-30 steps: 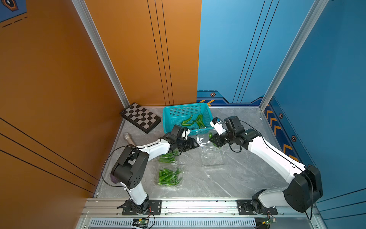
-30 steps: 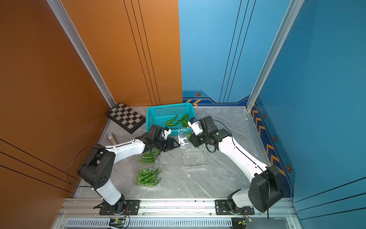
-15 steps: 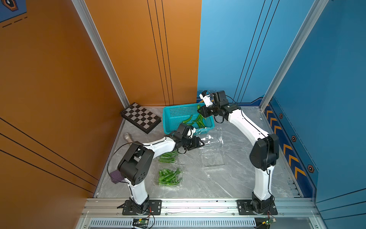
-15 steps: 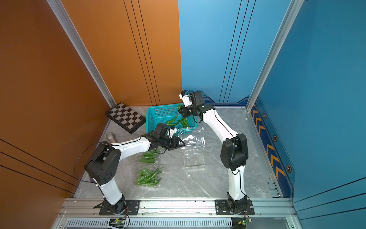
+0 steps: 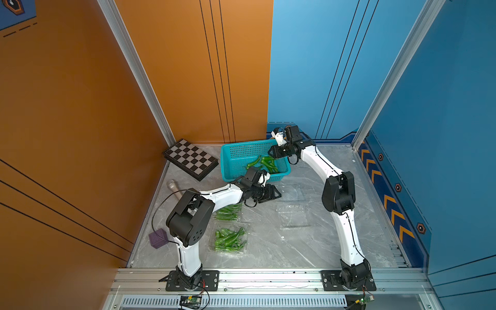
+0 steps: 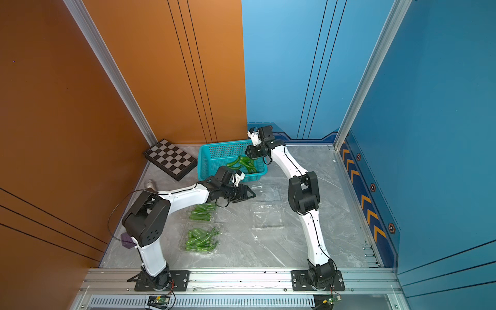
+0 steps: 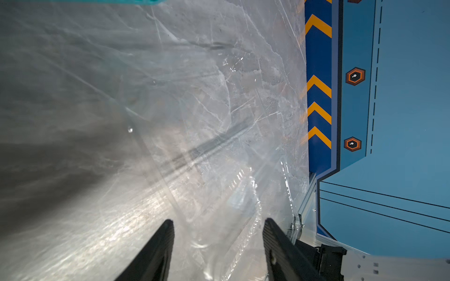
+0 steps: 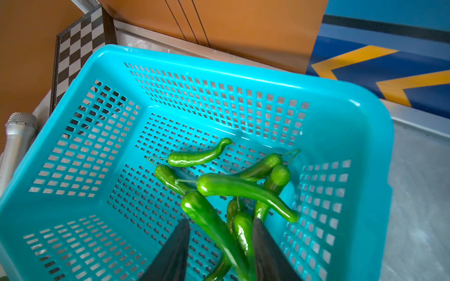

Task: Take small green peppers out of containers
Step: Place the green pepper in the basket, then move the packing box to the center of the board.

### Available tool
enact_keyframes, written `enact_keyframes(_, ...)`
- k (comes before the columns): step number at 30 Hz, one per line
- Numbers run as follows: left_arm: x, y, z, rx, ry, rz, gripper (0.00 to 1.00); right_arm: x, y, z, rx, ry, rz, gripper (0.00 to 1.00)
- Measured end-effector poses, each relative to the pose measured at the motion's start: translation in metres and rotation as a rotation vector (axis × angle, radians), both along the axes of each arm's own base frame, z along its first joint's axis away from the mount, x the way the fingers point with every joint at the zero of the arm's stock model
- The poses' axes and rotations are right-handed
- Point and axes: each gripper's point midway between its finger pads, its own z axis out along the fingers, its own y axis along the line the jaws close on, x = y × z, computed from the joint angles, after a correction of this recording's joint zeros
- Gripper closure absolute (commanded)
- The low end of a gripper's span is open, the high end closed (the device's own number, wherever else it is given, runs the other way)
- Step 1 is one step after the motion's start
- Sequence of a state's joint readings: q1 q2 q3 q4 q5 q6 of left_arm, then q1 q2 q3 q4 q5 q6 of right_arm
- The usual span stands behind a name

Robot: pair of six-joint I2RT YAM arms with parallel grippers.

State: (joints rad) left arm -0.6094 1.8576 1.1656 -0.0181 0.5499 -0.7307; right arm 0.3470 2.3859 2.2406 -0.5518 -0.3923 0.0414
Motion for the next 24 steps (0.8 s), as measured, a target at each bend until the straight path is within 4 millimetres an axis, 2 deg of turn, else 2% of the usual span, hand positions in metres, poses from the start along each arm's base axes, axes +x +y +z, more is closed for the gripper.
enact_keyframes(5,0.004,-0.014,-0.003,-0.002,-0.002,-0.019,0.40,-0.001,-0.004,0.005,0.004,-0.003,-0.002,0.46)
enact_keyframes(8,0.004,-0.023,-0.010,0.001,0.010,-0.032,0.41,-0.011,-0.008,0.019,0.009,-0.002,0.001,0.45)
enact_keyframes(10,0.003,-0.026,-0.012,0.002,0.012,-0.038,0.41,-0.022,-0.013,0.037,0.016,-0.014,0.002,0.45)
enact_keyframes(13,0.003,-0.026,-0.009,0.000,0.008,-0.039,0.41,-0.042,-0.024,0.077,0.034,-0.059,0.000,0.44)
enact_keyframes(15,0.003,-0.026,-0.002,-0.008,-0.003,-0.039,0.41,-0.058,-0.033,0.109,0.051,-0.107,-0.006,0.43)
enact_keyframes(18,0.004,-0.021,0.015,-0.024,-0.029,-0.029,0.41,-0.082,-0.042,0.146,0.081,-0.169,-0.016,0.42)
enact_keyframes(21,0.003,-0.009,0.036,-0.036,-0.061,-0.012,0.41,-0.104,-0.046,0.156,0.102,-0.181,-0.027,0.41)
enact_keyframes(24,0.004,0.012,0.053,-0.034,-0.094,0.023,0.40,-0.123,-0.047,0.137,0.092,-0.135,-0.040,0.41)
